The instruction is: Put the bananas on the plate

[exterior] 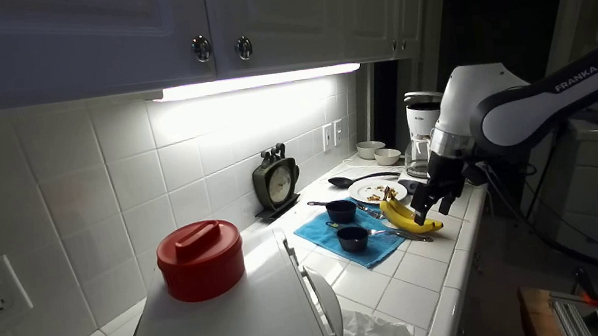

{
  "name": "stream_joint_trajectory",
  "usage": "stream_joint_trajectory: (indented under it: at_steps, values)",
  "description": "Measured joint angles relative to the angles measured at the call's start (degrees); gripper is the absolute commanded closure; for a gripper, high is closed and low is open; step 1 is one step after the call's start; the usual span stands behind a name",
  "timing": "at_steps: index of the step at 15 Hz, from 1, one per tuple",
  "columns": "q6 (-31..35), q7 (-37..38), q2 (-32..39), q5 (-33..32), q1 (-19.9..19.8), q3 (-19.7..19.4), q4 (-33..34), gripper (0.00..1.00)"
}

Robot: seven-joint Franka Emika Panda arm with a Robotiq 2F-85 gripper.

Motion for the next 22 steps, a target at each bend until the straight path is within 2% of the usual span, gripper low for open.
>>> stream_joint_trajectory:
  at_steps: [6,9,15,22]
  values:
    - [0.6,0.1,0.2,-0.3,0.0,1.4,0.1,0.00]
    - [3.0,0.0,1.3,-2.9,-1.2,1.5,0.7,0.00]
    - [14.0,-1.9,7.8,-7.0,-4.0,0.2,2.5,0.00]
    - [28.0,-10.0,17.4,-7.0,-4.3,-5.3,5.4,0.00]
